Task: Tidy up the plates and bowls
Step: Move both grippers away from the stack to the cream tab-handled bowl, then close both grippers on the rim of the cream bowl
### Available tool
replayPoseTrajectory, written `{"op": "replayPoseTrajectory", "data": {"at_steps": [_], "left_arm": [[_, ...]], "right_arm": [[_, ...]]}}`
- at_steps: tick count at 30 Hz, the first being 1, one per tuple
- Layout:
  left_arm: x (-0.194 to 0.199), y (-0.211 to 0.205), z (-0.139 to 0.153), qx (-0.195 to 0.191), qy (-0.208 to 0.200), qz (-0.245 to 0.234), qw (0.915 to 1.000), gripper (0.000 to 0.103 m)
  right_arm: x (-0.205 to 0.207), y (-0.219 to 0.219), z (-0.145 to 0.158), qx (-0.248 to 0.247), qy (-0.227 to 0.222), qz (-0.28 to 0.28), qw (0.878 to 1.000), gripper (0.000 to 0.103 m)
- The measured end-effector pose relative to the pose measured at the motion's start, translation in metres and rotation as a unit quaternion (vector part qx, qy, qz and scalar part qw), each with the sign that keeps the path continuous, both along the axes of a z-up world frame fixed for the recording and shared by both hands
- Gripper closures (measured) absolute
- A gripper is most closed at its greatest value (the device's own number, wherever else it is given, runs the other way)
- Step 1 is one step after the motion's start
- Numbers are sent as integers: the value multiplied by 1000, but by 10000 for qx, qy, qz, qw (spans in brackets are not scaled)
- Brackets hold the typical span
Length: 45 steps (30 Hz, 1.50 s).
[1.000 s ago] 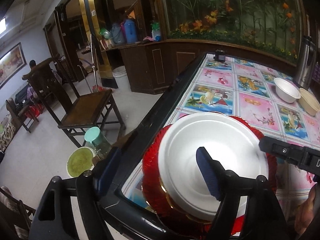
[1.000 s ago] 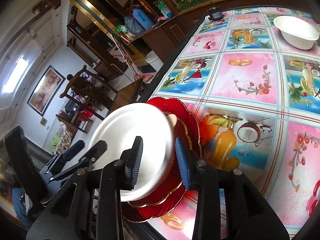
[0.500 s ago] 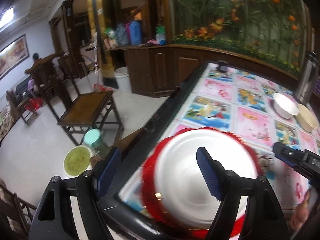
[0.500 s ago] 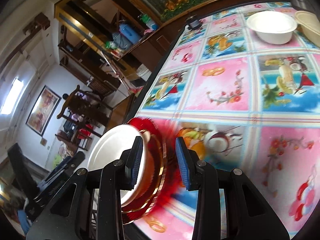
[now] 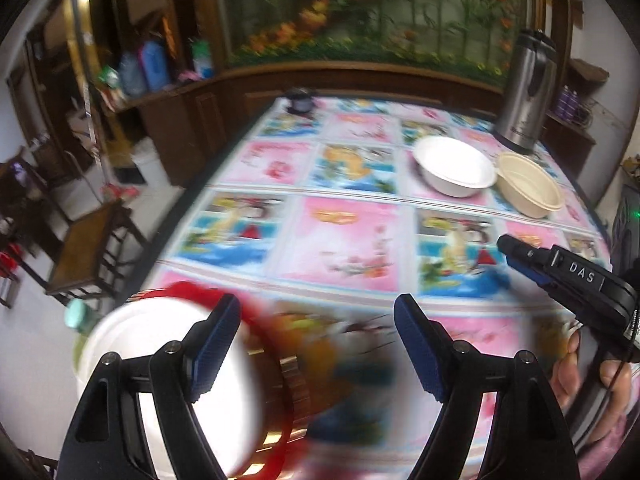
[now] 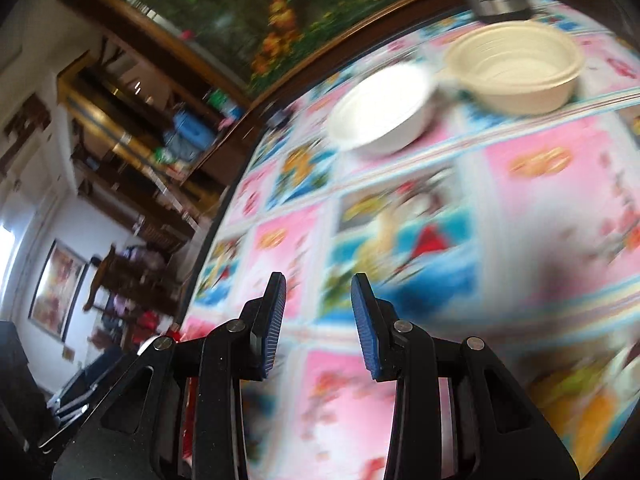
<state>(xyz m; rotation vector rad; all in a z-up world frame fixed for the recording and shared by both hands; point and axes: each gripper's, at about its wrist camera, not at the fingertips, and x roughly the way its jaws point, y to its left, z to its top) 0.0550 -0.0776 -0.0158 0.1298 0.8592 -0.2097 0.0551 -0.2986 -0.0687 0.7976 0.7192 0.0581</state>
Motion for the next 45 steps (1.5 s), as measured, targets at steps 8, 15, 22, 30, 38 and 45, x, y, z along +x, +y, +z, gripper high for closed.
{"op": "replayPoseTrajectory", "data": {"at_steps": [8, 15, 22, 30, 38, 45], "left_arm": [[40, -54, -13, -183, 544, 51, 9983, 24], [44, -120, -25, -65, 743, -369, 9965, 24], [57, -172, -10, -98, 683, -755, 9948, 24], [101, -215, -6, -155, 698, -528, 9960, 24], [126, -241, -29, -404, 1299, -227, 9904, 24], [134, -249, -37, -684, 1637, -77, 9841, 24]], "right_arm": [[-12, -99, 0, 211, -87, -878, 9959, 69], [-21, -153, 5, 310, -227, -1405, 9893, 69], [-35, -209, -5, 458, -202, -2026, 9780, 70], [-23, -225, -10, 773, -321, -1847, 9792, 70], [-4, -229, -23, 1200, -270, -1647, 9786, 70], [10, -228, -29, 1240, -114, -1608, 9791, 70]]}}
